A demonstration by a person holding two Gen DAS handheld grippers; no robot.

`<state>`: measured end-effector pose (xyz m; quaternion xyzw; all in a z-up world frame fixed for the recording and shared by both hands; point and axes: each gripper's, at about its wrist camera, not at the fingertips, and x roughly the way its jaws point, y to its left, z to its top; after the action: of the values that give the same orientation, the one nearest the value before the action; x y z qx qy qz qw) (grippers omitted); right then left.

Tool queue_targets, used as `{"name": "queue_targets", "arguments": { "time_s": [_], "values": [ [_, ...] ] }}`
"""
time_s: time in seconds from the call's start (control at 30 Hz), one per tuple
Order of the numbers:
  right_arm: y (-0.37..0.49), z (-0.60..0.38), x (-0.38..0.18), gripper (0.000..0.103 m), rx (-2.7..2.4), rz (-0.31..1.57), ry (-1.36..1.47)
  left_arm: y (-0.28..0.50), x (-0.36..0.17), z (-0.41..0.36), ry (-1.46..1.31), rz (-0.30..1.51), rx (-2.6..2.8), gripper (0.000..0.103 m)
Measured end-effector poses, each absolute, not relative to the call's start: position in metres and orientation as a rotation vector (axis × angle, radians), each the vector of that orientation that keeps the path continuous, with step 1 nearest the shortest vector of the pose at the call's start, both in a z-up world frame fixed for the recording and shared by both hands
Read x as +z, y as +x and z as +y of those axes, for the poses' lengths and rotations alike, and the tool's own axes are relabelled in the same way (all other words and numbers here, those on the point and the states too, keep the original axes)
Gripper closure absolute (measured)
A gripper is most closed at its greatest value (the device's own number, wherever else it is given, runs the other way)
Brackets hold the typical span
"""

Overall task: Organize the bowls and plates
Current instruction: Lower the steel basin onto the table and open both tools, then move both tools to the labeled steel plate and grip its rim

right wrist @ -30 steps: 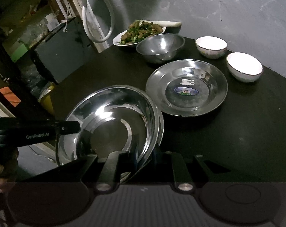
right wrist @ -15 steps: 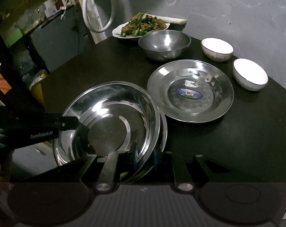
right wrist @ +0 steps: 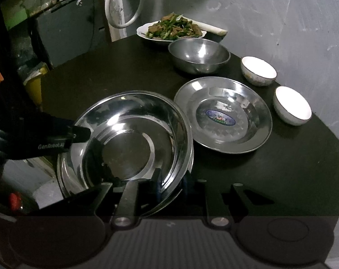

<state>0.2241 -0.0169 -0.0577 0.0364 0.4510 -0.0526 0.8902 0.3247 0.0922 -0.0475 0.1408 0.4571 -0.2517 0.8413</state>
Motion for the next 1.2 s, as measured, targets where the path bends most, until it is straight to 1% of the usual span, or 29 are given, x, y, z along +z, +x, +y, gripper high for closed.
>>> {"name": "queue_targets", "arguments": {
  "time_s": [0.17,0.27,0.43,0.5,0.53,0.57,0.6,0.63,0.67,0.7,0.77,0.8,0.87,0.9,0.97,1.03,1.1,1.2],
  "values": [
    [0.226,-0.016,-0.058,0.078,-0.098,0.940,0.061,0.327,-0.048,0.092,0.292,0.968,-0.531,0.086],
    [0.226,-0.012,-0.058,0.074,-0.092,0.943,0.033,0.327,-0.048,0.092,0.287,0.968,-0.530,0.086],
    [0.225,-0.012,-0.061,0.064,-0.085,0.954,0.030,0.328,-0.048,0.096,0.270,0.969,-0.526,0.086],
    [0.223,-0.015,-0.063,0.064,-0.084,0.954,0.046,0.328,-0.047,0.097,0.263,0.968,-0.522,0.084],
    [0.222,-0.015,-0.063,0.060,-0.079,0.949,0.050,0.329,-0.047,0.098,0.260,0.966,-0.520,0.084],
    [0.221,-0.015,-0.062,0.057,-0.078,0.945,0.052,0.329,-0.046,0.098,0.255,0.962,-0.518,0.081],
    [0.220,-0.016,-0.062,0.050,-0.078,0.940,0.051,0.329,-0.044,0.099,0.251,0.960,-0.516,0.078],
    [0.219,-0.016,-0.062,0.046,-0.076,0.936,0.051,0.329,-0.043,0.100,0.246,0.955,-0.514,0.073],
    [0.218,-0.016,-0.062,0.044,-0.073,0.933,0.055,0.328,-0.041,0.101,0.242,0.948,-0.511,0.067],
    [0.217,-0.017,-0.061,0.040,-0.071,0.930,0.062,0.327,-0.039,0.101,0.238,0.941,-0.506,0.063],
    [0.213,-0.019,-0.059,0.034,-0.070,0.916,0.077,0.325,-0.034,0.103,0.226,0.924,-0.496,0.046],
    [0.211,-0.020,-0.058,0.030,-0.072,0.906,0.082,0.324,-0.031,0.104,0.218,0.914,-0.492,0.042],
    [0.208,-0.023,-0.054,0.022,-0.077,0.887,0.088,0.321,-0.025,0.105,0.201,0.891,-0.485,0.029],
    [0.206,-0.025,-0.052,0.017,-0.081,0.875,0.092,0.320,-0.021,0.105,0.194,0.877,-0.481,0.026],
    [0.202,-0.030,-0.048,0.014,-0.083,0.853,0.100,0.316,-0.014,0.104,0.182,0.854,-0.474,0.012],
    [0.198,-0.035,-0.045,0.006,-0.088,0.834,0.110,0.312,-0.008,0.103,0.165,0.831,-0.467,0.007],
    [0.194,-0.042,-0.041,0.001,-0.092,0.805,0.125,0.308,-0.002,0.101,0.149,0.807,-0.470,0.004],
    [0.186,-0.050,-0.035,0.000,-0.104,0.767,0.147,0.303,0.006,0.096,0.147,0.779,-0.474,0.003]
  ]
}}
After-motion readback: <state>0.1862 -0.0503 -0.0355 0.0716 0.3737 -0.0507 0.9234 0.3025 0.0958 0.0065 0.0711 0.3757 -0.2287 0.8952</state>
